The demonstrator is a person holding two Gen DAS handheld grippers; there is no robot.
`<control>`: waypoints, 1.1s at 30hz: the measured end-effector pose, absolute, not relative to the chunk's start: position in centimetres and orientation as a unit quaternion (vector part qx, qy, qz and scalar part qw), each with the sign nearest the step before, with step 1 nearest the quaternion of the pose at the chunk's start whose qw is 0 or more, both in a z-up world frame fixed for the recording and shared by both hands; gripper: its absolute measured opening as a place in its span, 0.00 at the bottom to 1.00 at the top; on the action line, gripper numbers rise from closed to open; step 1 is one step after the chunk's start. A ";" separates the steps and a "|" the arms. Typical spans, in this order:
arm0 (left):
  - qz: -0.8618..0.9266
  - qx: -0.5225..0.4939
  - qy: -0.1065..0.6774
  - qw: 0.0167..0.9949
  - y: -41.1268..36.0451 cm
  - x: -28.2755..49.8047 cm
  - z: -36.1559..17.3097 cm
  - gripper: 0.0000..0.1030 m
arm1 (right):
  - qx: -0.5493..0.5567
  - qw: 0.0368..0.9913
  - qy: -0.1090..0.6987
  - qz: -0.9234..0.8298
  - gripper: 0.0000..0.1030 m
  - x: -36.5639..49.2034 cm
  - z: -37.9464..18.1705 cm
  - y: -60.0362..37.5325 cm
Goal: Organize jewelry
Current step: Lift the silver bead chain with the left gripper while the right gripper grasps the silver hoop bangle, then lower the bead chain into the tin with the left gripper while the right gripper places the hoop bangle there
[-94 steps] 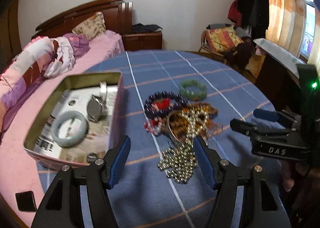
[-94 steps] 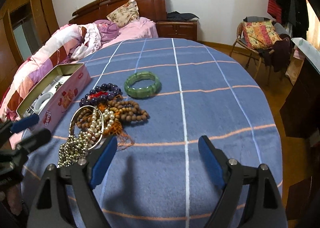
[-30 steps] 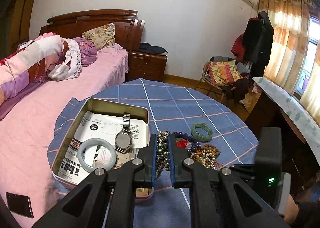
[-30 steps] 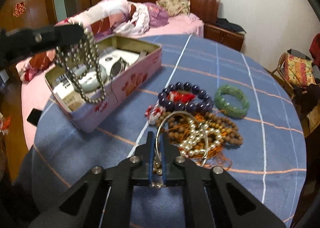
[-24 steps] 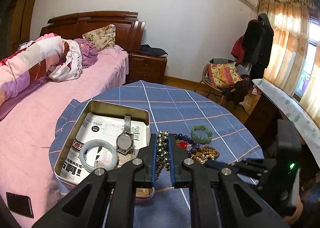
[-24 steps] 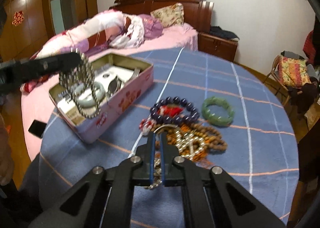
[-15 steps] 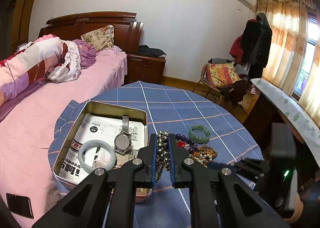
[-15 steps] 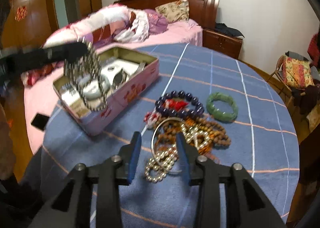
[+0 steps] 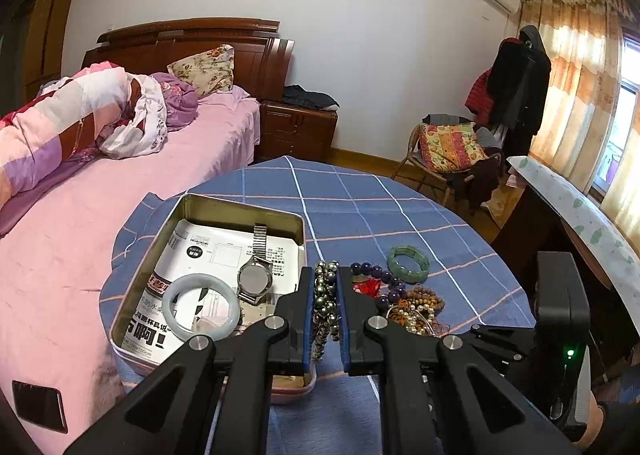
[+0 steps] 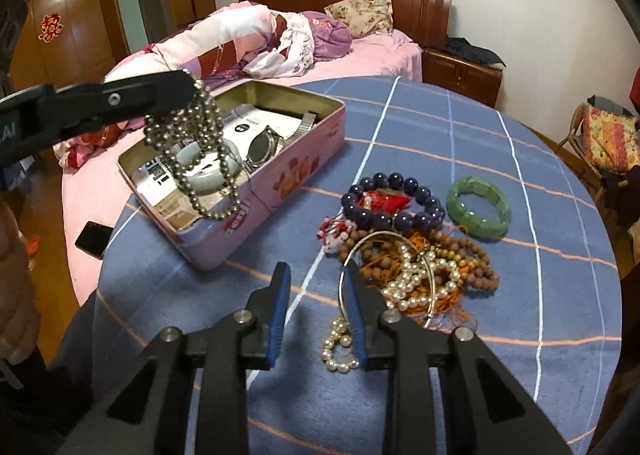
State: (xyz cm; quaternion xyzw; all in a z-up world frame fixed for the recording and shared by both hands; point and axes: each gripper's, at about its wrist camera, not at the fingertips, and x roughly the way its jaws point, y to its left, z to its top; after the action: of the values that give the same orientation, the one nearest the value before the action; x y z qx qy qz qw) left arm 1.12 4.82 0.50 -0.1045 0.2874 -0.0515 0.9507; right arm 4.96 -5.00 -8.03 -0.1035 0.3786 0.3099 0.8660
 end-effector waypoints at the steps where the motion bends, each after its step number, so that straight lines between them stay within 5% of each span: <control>1: -0.051 -0.105 0.287 0.951 4.9 1.1 0.5 0.09 | -0.105 0.865 0.381 0.308 0.30 5.0 -8.1 -5.0; 12: -0.049 -0.108 0.286 0.951 5.1 0.8 0.5 0.09 | -0.119 0.854 0.409 0.298 0.28 6.0 -10.1 -4.3; 15: -0.049 -0.109 0.286 0.951 5.2 0.8 0.5 0.09 | -0.121 0.853 0.413 0.296 0.24 6.2 -10.2 -4.1; 17: -0.049 -0.109 0.286 0.951 5.2 0.8 0.5 0.09 | -0.124 0.855 0.412 0.289 0.08 6.4 -10.2 -4.3; 19: -0.049 -0.108 0.286 0.951 5.2 0.9 0.5 0.09 | -0.130 0.857 0.405 0.291 0.06 6.0 -9.9 -4.2; 33: -0.035 -0.102 0.265 0.958 6.2 0.5 2.0 0.09 | -0.113 0.900 0.312 0.282 0.06 4.5 -2.5 -6.7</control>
State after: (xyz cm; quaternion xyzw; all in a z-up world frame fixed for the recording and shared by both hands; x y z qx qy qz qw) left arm 0.50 6.20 2.00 -0.1020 0.2647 -0.0348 0.9583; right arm 4.51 -6.74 -2.52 -0.1125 0.3116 0.2820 0.9004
